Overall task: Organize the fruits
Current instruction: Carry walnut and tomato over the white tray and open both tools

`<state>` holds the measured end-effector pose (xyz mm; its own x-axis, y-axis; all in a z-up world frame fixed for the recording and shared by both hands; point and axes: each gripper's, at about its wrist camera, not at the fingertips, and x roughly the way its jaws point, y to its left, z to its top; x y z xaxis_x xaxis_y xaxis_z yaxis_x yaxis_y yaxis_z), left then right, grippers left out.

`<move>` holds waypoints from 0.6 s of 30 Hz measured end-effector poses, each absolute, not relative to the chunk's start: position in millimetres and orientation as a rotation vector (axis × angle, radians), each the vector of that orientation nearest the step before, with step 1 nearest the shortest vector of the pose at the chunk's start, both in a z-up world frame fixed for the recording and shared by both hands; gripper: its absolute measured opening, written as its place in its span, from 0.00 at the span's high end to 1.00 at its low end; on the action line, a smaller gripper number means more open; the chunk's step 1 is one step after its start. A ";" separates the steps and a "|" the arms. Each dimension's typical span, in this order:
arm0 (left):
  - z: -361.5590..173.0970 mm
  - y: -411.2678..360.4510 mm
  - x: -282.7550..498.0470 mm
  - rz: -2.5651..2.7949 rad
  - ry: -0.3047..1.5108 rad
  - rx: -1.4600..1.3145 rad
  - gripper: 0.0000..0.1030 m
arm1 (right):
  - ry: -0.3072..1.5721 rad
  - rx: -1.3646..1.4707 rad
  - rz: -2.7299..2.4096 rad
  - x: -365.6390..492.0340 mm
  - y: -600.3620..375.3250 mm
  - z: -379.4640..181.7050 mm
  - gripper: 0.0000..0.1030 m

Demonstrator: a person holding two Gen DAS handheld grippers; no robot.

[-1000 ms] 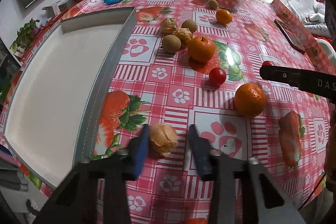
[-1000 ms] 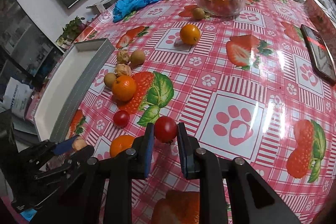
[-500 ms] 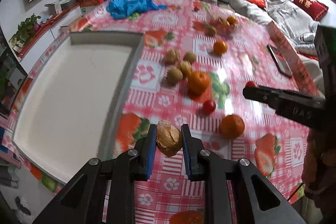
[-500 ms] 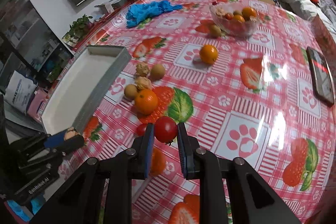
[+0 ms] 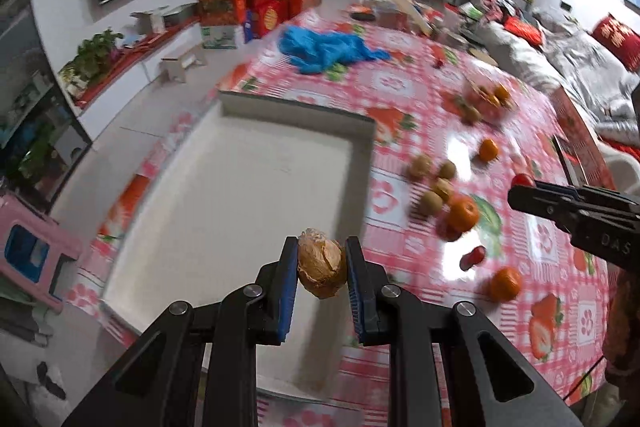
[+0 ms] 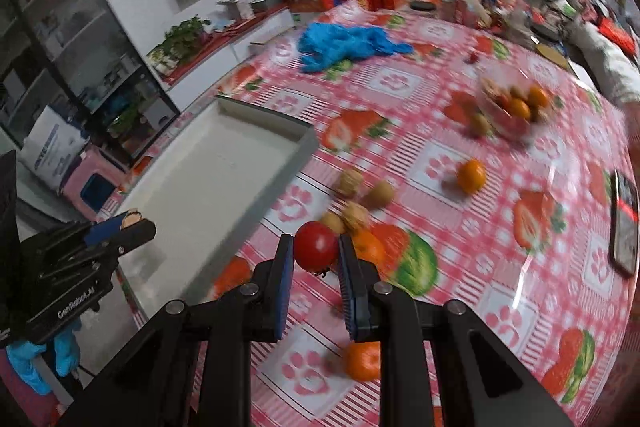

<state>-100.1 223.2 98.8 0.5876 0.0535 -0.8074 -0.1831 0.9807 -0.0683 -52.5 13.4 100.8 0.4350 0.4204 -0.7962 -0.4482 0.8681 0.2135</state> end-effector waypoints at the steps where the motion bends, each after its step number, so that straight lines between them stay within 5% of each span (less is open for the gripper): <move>1: 99.9 230.9 -100.8 0.148 0.927 -0.159 0.76 | 0.980 -0.042 0.553 -51.7 22.3 103.1 0.77; 18: 53.2 294.7 -104.8 0.253 0.998 -0.237 0.76 | 1.063 -0.199 0.717 -51.5 153.8 74.4 0.77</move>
